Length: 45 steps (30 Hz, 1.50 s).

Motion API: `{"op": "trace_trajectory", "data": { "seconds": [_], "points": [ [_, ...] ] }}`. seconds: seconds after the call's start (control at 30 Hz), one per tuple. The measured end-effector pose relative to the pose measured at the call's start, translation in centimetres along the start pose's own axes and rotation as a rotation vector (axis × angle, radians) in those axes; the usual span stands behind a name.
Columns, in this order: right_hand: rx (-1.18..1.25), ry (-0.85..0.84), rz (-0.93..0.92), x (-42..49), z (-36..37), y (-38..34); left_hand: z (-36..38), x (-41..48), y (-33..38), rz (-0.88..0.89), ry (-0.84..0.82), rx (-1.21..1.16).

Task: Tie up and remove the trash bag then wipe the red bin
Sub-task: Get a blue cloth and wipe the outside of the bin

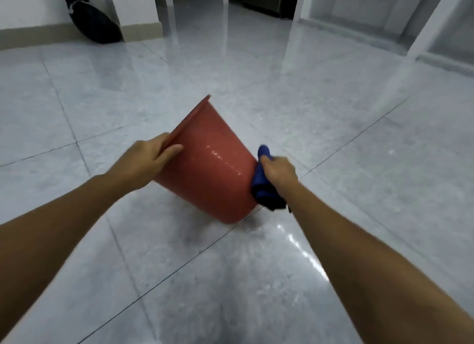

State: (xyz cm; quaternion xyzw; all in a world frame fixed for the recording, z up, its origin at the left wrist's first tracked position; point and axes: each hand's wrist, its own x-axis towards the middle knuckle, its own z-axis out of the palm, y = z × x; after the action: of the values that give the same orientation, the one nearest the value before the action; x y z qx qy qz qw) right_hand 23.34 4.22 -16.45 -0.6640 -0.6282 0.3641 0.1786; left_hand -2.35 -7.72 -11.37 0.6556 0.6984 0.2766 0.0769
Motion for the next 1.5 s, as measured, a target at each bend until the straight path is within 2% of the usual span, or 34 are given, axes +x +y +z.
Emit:
{"op": "trace_trajectory", "data": {
  "seconds": [0.07,0.13,0.23,0.33,0.4,0.47,0.57,0.63,0.7,0.8,0.87,0.93,1.0,1.07,1.13,1.2,1.27,1.4,1.5],
  "points": [
    [-0.013,-0.011,0.012,-0.1,0.0,0.8,-0.2,-0.1,-0.8,-0.012,-0.003,0.020],
    [-0.030,0.004,-0.075,-0.4,0.0,-1.1,0.4,1.1,0.3,0.014,0.042,0.030],
    [0.087,0.093,-0.234,-1.4,0.5,-5.6,1.9,2.9,3.4,0.055,0.108,0.049],
    [0.194,0.156,-0.283,-1.6,0.9,-8.5,2.6,3.0,4.9,0.088,0.169,-0.018],
    [0.253,0.171,-0.234,-1.3,0.6,-7.9,2.8,2.4,5.2,0.131,0.187,-0.068],
    [0.202,0.130,-0.143,-0.5,0.0,-5.3,2.9,1.6,4.9,0.160,0.182,-0.049],
    [0.096,0.040,0.058,-0.3,-0.5,0.0,2.5,0.1,2.9,0.088,0.193,0.025],
    [0.054,0.032,0.128,-0.8,-0.2,1.4,2.0,-0.4,1.8,0.034,0.167,-0.024],
    [0.011,0.083,0.066,-1.5,0.3,0.4,2.1,0.2,2.3,0.052,0.159,-0.077],
    [0.152,0.195,-0.143,-2.7,0.5,-3.8,3.0,1.9,4.5,0.107,0.187,-0.043],
    [0.224,0.221,-0.258,-2.9,0.2,-6.3,3.5,2.3,5.4,0.137,0.206,-0.026],
    [0.246,0.205,-0.294,-2.2,-0.6,-7.6,3.6,2.1,5.3,0.145,0.198,-0.058],
    [0.300,0.135,-0.227,-0.9,-1.6,-7.4,3.4,1.5,5.0,0.180,0.167,-0.074],
    [0.320,0.039,-0.059,0.2,-2.3,-5.7,3.3,1.2,5.2,0.211,0.109,-0.066],
    [0.267,-0.018,0.116,0.4,-1.8,-3.6,2.8,1.5,5.3,0.154,0.097,-0.060],
    [0.162,-0.024,0.201,-0.6,-0.7,-2.3,2.3,2.0,5.3,0.059,0.108,-0.046],
    [0.132,0.028,0.152,-2.0,0.0,-2.9,2.2,2.4,5.6,0.014,0.095,-0.020],
    [0.247,0.196,-0.130,-3.0,-0.7,-6.2,3.4,3.4,8.5,0.046,0.106,-0.027],
    [0.249,0.269,-0.177,-1.9,-2.3,-4.8,3.9,2.8,9.2,0.200,-0.035,-0.287]
  ]
}}
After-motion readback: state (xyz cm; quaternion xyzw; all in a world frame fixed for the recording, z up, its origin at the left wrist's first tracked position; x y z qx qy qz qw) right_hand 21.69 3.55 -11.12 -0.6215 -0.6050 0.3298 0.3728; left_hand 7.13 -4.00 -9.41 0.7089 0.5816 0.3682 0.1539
